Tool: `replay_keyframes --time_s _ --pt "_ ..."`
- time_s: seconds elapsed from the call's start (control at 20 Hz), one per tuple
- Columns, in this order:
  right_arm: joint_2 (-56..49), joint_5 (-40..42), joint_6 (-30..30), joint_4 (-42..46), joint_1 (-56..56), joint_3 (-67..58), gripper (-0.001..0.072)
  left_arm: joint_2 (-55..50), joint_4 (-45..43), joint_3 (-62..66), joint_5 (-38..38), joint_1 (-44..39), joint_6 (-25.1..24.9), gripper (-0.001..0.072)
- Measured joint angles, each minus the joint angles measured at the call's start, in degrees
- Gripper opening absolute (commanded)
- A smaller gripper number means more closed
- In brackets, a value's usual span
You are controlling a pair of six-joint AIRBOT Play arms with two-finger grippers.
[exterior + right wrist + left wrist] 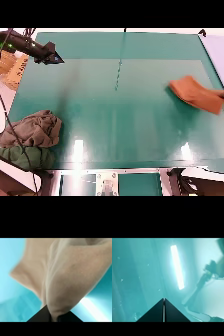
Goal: Fold the shirts.
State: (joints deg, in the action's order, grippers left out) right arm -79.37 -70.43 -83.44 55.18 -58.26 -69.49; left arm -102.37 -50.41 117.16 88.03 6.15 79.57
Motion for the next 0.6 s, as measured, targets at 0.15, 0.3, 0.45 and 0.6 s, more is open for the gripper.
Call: replay_keyframes --time_s 0.15,0.3,0.45,0.6 --pt "3.02 1.22 -0.79 4.42 -11.02 8.07 0.0013 0.0 -0.02 0.0 -0.09 0.0 -0.07 0.0019" --pt "6.14 4.68 -1.53 6.67 -20.04 16.65 0.0013 0.0 0.0 0.0 -0.11 0.0 -0.11 0.0019" --pt "8.04 7.13 -1.62 7.78 -25.73 22.58 0.0017 0.0 0.0 0.0 -0.11 0.0 -0.11 0.0018" --pt "8.83 7.04 -1.6 8.52 -27.93 25.2 0.0465 0.0 0.02 0.02 -0.11 0.0 -0.11 0.0018"
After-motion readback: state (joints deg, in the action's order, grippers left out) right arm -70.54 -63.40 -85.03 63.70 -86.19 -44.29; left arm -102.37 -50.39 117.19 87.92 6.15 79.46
